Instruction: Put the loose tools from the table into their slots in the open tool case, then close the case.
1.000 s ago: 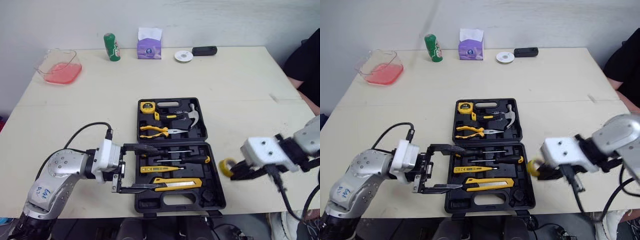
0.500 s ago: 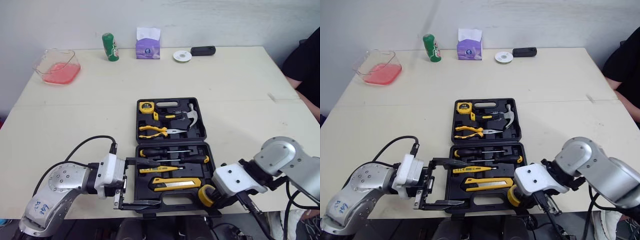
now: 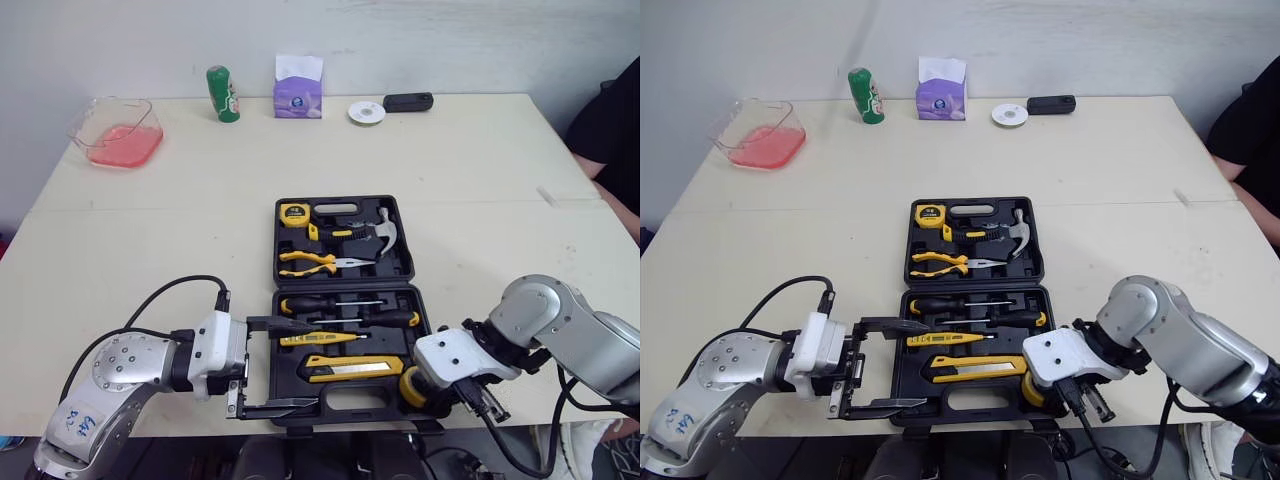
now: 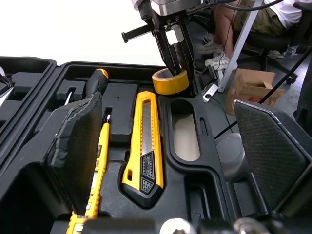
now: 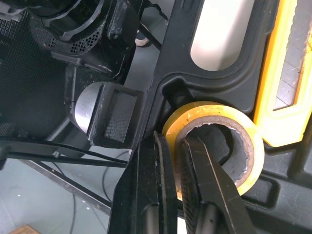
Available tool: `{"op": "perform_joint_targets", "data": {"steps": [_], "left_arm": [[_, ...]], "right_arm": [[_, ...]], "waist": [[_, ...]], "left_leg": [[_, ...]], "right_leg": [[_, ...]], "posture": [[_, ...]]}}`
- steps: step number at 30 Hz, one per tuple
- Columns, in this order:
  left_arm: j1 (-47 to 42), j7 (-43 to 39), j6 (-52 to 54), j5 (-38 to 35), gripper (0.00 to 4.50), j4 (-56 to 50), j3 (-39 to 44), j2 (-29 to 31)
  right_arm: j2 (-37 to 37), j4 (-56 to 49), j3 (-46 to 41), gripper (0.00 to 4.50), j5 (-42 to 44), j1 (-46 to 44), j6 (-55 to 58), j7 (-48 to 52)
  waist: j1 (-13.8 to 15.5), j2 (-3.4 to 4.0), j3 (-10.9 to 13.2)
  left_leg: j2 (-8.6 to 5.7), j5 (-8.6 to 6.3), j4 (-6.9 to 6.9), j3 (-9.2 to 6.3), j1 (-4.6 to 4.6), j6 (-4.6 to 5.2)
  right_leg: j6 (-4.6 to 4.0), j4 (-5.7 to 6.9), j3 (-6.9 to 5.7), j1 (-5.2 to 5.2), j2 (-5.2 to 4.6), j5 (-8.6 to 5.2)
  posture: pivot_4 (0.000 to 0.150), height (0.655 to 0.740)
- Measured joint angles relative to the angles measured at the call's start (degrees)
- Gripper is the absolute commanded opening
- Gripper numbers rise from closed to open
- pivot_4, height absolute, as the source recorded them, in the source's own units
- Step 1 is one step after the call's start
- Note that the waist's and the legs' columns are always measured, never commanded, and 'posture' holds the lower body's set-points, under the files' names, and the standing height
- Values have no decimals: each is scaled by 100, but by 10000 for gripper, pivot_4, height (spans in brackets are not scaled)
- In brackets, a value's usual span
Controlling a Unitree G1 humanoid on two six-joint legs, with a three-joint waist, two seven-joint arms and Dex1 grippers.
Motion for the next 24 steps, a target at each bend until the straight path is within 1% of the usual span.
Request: {"op": "perform_joint_targets", "data": {"steps": [5, 9, 13, 20, 22, 23, 24], "left_arm": [[34, 27, -7, 29, 45000, -1, 0, 0], [103, 72, -6, 32, 45000, -5, 1, 1], [123, 84, -6, 37, 45000, -6, 1, 3], [138, 96, -16, 73, 45000, -17, 1, 5], [155, 119, -19, 83, 45000, -41, 1, 5], [160, 121, -19, 84, 45000, -47, 1, 5], [163, 121, -22, 84, 45000, -54, 1, 5]], "right_arm": [[4, -3, 61, 164, -77, 2, 7, -4], [51, 5, 194, 164, -325, -46, -124, -18], [118, 3, 262, 164, -389, -109, 38, -21], [90, -75, 357, 164, -380, -181, 244, 16], [167, -71, 297, 9313, -298, -164, 397, -12], [206, -64, 275, 13045, -291, -165, 416, -37], [302, -26, 219, 18023, -243, -165, 415, -60]], "waist": [[7, 0, 0], [3, -16, -10], [-1, -39, -23], [14, -39, -23], [5, -41, -25], [6, -41, -25], [5, -41, -25]], "left_leg": [[-1, 0, 0, -2, 0, 0], [0, -1, 0, -5, 0, 0], [3, -1, 2, -12, 2, 0], [1, -7, 1, -22, 1, -2], [2, -7, 1, -23, 1, -2], [2, -7, 1, -23, 1, -2], [2, -6, 1, -24, 1, -3]], "right_leg": [[0, 0, -1, 2, 0, 0], [0, -3, -2, 5, -1, 0], [-2, -3, -5, 10, -10, -1], [-9, -9, -19, 16, -28, -5], [-9, -9, -20, 18, -28, -5], [-9, -8, -20, 18, -27, -5], [-9, -6, -21, 17, -27, -5]], "posture": [[1500, 7400], [1500, 7400], [1500, 7400], [1500, 7400], [1500, 7400], [1500, 7400], [1500, 7400]]}}
